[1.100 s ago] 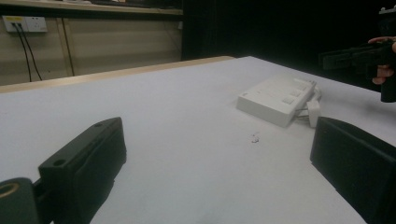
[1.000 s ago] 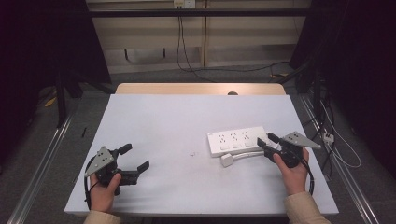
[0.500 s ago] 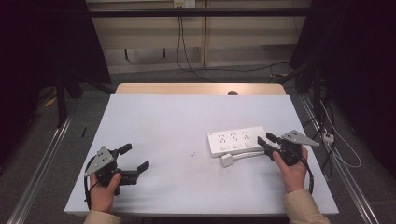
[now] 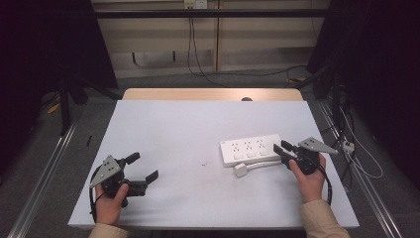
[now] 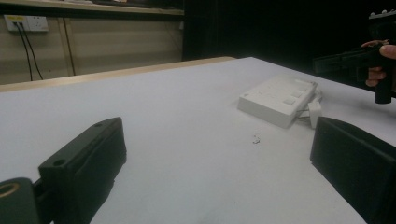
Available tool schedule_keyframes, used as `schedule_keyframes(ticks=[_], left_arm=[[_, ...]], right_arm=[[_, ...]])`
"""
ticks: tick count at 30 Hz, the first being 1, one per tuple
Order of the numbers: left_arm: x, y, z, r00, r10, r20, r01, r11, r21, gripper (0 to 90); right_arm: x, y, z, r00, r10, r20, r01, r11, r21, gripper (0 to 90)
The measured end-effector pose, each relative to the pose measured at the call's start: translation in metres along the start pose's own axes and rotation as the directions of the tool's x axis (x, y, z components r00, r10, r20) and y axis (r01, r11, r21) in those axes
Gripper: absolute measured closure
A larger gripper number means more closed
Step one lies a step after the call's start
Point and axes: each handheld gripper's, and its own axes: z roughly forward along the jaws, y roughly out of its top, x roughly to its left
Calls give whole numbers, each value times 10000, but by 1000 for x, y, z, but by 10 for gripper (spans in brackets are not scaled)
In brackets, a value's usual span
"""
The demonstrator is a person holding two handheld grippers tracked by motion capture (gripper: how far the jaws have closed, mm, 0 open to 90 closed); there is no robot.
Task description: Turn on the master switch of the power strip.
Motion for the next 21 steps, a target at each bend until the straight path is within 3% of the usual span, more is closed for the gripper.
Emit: schedule_keyframes(ticks=[21], left_arm=[[0, 0, 0, 10000, -53, -47, 53, 10000, -15, 33]], right_arm=[[-5, 3, 4, 9999, 89, 56, -89, 9999, 75, 696]])
